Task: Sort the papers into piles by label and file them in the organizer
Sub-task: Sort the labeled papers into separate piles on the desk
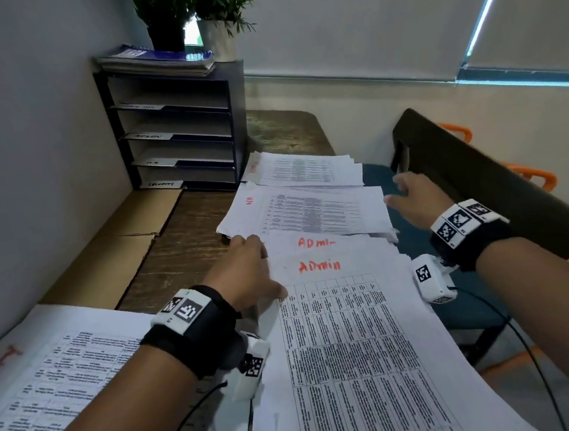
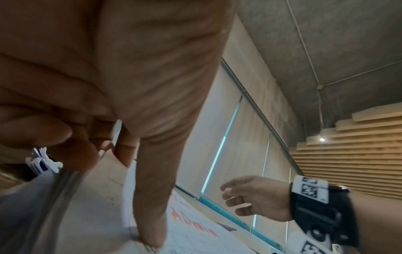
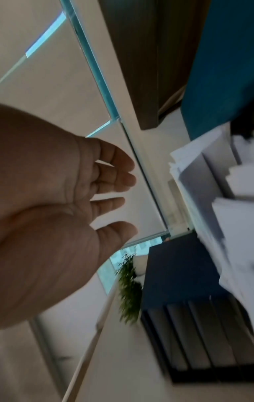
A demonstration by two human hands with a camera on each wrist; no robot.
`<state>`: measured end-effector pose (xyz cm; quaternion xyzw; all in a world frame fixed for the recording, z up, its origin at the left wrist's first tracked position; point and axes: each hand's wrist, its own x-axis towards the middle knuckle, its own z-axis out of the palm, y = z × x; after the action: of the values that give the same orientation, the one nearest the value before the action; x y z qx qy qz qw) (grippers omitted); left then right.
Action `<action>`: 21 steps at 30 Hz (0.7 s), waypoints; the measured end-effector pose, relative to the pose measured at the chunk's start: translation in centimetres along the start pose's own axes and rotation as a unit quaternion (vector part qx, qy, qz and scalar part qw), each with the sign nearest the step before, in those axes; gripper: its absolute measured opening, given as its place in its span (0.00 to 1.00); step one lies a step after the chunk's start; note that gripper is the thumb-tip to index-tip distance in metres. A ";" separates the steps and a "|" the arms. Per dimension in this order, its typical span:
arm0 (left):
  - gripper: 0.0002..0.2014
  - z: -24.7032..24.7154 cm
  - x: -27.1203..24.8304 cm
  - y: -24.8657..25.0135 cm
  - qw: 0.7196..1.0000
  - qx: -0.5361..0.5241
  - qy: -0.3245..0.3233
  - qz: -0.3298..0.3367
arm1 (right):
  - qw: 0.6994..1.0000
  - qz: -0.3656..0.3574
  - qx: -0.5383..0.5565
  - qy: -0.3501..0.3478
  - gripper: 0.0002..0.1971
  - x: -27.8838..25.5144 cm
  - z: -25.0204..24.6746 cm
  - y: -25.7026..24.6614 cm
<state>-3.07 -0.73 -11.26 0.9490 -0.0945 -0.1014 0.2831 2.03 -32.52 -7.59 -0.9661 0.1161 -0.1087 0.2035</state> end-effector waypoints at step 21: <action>0.13 -2.2 -0.8 0.8 0.956 -0.274 0.030 0.100 | 0.917 0.035 0.348 -0.191 0.16 -14.2 -0.6 4.4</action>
<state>-3.36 -0.08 -8.89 0.8233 -0.1486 -0.0661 0.5438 -12.36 -32.85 -11.15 -0.8319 0.0638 0.0515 0.5489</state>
